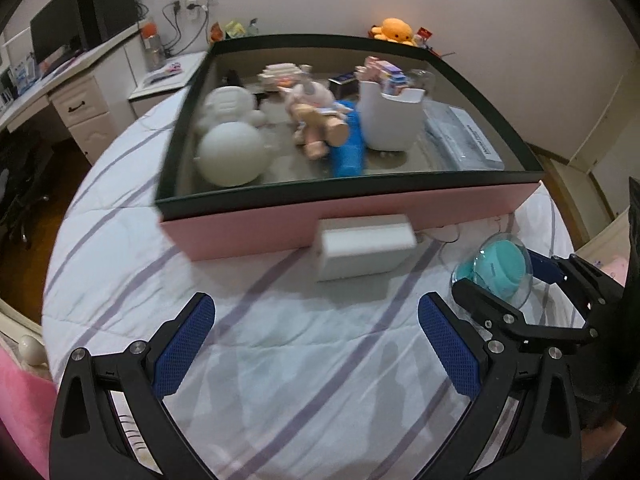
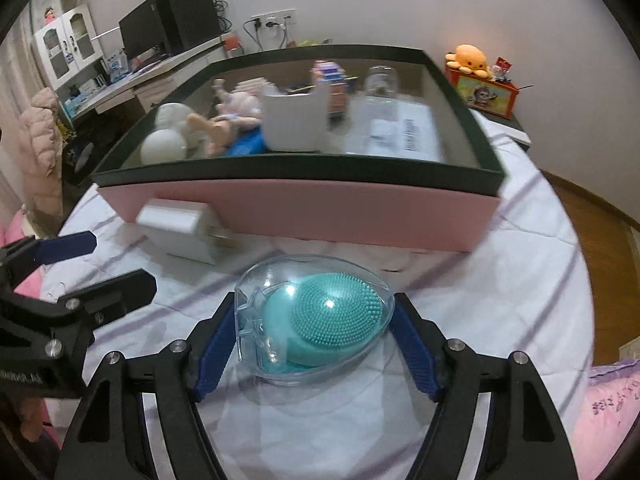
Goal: Organize rigid objects
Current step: 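Grasp the teal brush case with the right tool while the left tool grasps the white charger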
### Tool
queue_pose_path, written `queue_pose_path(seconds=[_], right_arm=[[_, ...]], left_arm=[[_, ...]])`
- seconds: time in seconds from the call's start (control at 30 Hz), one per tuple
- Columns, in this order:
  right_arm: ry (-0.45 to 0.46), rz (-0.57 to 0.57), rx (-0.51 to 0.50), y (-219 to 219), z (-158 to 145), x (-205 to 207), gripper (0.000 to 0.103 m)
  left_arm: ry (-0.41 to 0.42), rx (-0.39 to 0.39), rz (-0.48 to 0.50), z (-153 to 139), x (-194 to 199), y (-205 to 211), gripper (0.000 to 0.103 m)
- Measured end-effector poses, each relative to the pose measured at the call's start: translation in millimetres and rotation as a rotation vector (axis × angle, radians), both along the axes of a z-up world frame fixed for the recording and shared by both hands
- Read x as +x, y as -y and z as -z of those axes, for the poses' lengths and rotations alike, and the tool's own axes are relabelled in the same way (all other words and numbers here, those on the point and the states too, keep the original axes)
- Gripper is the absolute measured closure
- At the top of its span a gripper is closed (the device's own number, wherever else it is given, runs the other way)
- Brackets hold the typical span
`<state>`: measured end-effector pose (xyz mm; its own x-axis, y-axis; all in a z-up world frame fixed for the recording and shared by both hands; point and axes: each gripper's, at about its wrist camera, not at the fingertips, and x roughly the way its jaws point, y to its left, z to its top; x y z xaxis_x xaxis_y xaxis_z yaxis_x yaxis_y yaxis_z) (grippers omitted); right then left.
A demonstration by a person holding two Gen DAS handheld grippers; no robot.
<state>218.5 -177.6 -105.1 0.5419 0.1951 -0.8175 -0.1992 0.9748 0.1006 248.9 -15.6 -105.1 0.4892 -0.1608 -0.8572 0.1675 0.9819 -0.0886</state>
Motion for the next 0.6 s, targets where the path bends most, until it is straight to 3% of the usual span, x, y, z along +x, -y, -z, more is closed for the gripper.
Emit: queue_pose_path(seconds=[0.23, 0.33, 0.37, 0.43, 0.5, 0.57, 0.6], right_arm=[[0.018, 0.028, 0.008, 20, 0, 2, 0.028], [0.029, 0.014, -0.003, 18, 2, 6, 0.028], [0.034, 0.011, -0.004, 18, 2, 7, 0.028], [0.04, 0.014, 0.0, 19, 2, 9, 0.028], [0.042, 0.011, 0.0, 20, 2, 10, 0.029], [0.045, 0.018, -0.009, 21, 2, 12, 0.03], [0.044, 0.023, -0.009, 21, 2, 11, 0.03]], left_arm=[[-0.045, 0.021, -0.032, 16, 19, 22, 0.0], [-0.012, 0.041, -0.049, 22, 24, 26, 0.002], [0.01, 0.058, -0.058, 24, 25, 26, 0.012], [0.034, 0.093, -0.063, 26, 24, 28, 0.018], [0.036, 0.072, -0.058, 24, 23, 27, 0.028], [0.035, 0.06, -0.044, 21, 21, 25, 0.05], [0.032, 0.056, -0.047, 20, 20, 24, 0.05]])
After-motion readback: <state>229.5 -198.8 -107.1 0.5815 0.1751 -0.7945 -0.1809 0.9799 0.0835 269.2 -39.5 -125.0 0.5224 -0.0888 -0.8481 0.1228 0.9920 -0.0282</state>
